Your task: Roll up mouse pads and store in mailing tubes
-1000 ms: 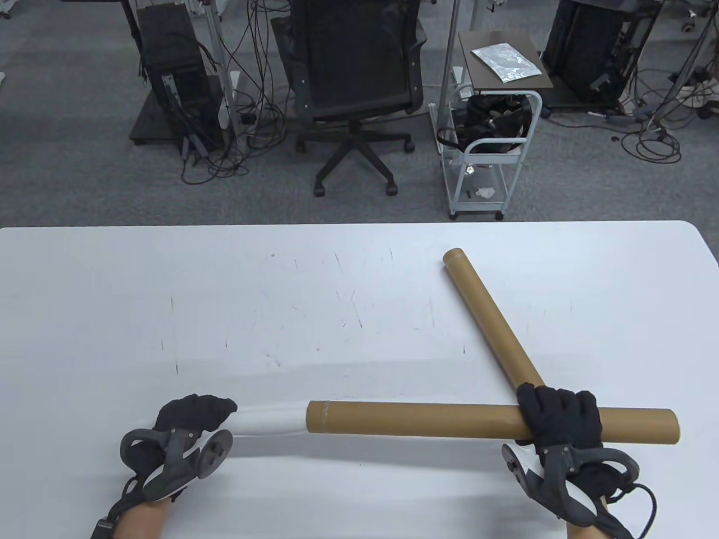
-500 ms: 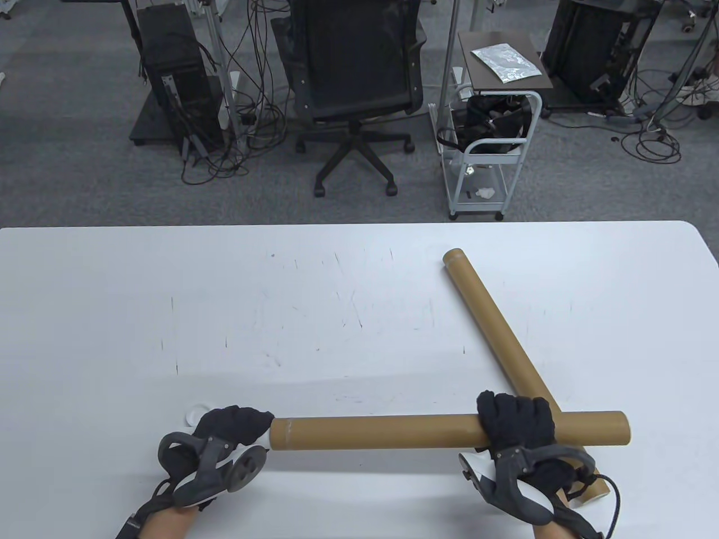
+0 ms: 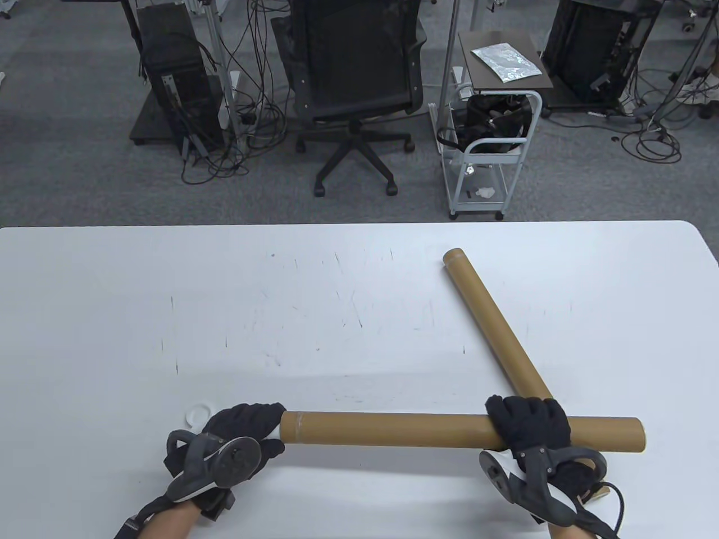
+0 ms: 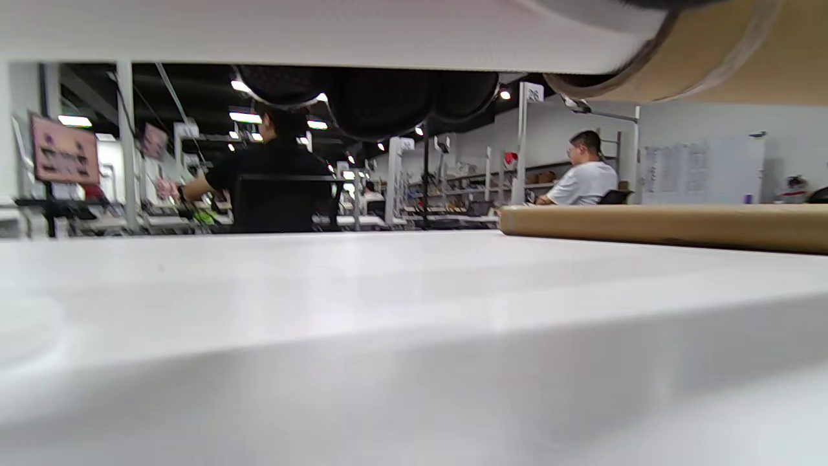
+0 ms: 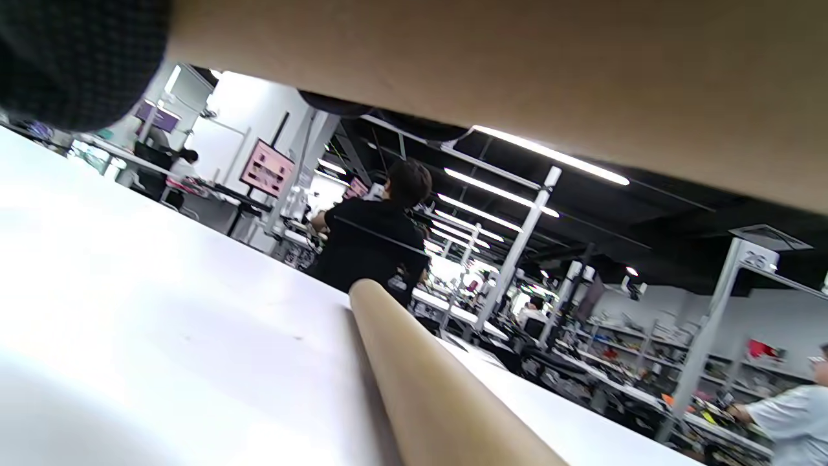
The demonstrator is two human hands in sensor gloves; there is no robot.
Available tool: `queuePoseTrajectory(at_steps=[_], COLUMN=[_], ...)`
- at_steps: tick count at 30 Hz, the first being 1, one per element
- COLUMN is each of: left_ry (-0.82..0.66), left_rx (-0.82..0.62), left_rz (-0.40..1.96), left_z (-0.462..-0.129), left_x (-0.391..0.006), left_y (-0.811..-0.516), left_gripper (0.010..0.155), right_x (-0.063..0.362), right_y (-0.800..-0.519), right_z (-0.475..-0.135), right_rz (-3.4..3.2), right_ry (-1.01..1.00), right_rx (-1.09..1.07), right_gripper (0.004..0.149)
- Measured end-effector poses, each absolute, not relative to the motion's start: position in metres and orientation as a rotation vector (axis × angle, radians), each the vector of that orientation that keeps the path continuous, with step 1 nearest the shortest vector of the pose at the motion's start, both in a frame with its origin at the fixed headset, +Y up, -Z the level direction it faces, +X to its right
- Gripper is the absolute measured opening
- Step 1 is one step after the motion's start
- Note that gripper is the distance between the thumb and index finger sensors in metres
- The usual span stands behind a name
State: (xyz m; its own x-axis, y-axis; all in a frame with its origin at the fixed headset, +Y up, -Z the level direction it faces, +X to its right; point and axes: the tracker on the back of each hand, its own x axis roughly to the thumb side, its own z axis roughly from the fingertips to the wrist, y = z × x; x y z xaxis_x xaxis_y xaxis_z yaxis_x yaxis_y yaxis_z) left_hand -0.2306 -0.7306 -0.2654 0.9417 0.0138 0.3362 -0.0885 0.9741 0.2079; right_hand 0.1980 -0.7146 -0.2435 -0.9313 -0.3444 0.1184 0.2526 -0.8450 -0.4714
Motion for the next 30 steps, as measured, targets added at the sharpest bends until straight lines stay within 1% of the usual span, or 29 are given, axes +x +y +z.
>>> queuePoseTrajectory(at_steps=[5, 7, 9, 11, 13, 15, 16, 17, 20, 21, 23, 25, 26, 27, 28, 29, 30], left_ry=[-0.236, -0.153, -0.102, -0.024, 0.010, -0.014, -0.056, -0.085, -0.227, -0.247, -0.248, -0.314, -0.323, -0.252, -0.276, -0.302, -0.297], left_rx=[0.246, 0.216, 0.194, 0.172, 0.152, 0.131, 0.121, 0.102, -0.018, -0.020, 0.083, 0.163, 0.190, 0.240, 0.265, 0.298, 0.307], left_rz=[0.054, 0.066, 0.134, 0.173, 0.140, 0.166, 0.186, 0.187, 0.158, 0.130, 0.060, -0.003, -0.019, -0.088, -0.112, -0.075, -0.036], left_z=[-0.275, -0.282, -0.285, -0.287, -0.290, -0.289, -0.290, -0.290, -0.289, -0.288, -0.281, -0.272, -0.269, -0.269, -0.267, -0.265, -0.263], left_x=[-0.252, -0.265, -0.275, -0.279, -0.280, -0.280, -0.278, -0.277, -0.269, -0.265, -0.253, -0.233, -0.226, -0.226, -0.228, -0.230, -0.232], left_y=[-0.730, -0.730, -0.732, -0.732, -0.730, -0.730, -0.729, -0.728, -0.732, -0.733, -0.732, -0.725, -0.723, -0.723, -0.722, -0.721, -0.720], left_gripper=[0.068, 0.080, 0.090, 0.095, 0.096, 0.095, 0.092, 0.088, 0.078, 0.073, 0.068, 0.068, 0.068, 0.068, 0.068, 0.068, 0.068], right_x=[0.181, 0.180, 0.177, 0.170, 0.166, 0.168, 0.171, 0.173, 0.187, 0.189, 0.192, 0.180, 0.175, 0.180, 0.182, 0.182, 0.183], right_y=[-0.707, -0.702, -0.698, -0.694, -0.691, -0.689, -0.688, -0.688, -0.684, -0.684, -0.684, -0.685, -0.684, -0.680, -0.679, -0.681, -0.682], right_z=[-0.238, -0.235, -0.231, -0.229, -0.228, -0.228, -0.230, -0.230, -0.235, -0.236, -0.237, -0.234, -0.233, -0.231, -0.231, -0.230, -0.229], right_rz=[-2.717, -2.723, -2.721, -2.702, -2.701, -2.712, -2.726, -2.732, -2.749, -2.755, -2.761, -2.784, -2.765, -2.714, -2.721, -2.772, -2.768], right_ry=[0.760, 0.792, 0.819, 0.829, 0.832, 0.817, 0.804, 0.796, 0.774, 0.770, 0.742, 0.760, 0.780, 0.803, 0.803, 0.800, 0.791], right_rx=[-0.299, -0.298, -0.307, -0.276, -0.237, -0.221, -0.215, -0.212, -0.158, -0.151, -0.140, -0.193, -0.199, -0.140, -0.177, -0.177, -0.190], right_gripper=[0.069, 0.070, 0.070, 0.070, 0.070, 0.071, 0.070, 0.070, 0.070, 0.071, 0.070, 0.070, 0.070, 0.070, 0.070, 0.070, 0.070])
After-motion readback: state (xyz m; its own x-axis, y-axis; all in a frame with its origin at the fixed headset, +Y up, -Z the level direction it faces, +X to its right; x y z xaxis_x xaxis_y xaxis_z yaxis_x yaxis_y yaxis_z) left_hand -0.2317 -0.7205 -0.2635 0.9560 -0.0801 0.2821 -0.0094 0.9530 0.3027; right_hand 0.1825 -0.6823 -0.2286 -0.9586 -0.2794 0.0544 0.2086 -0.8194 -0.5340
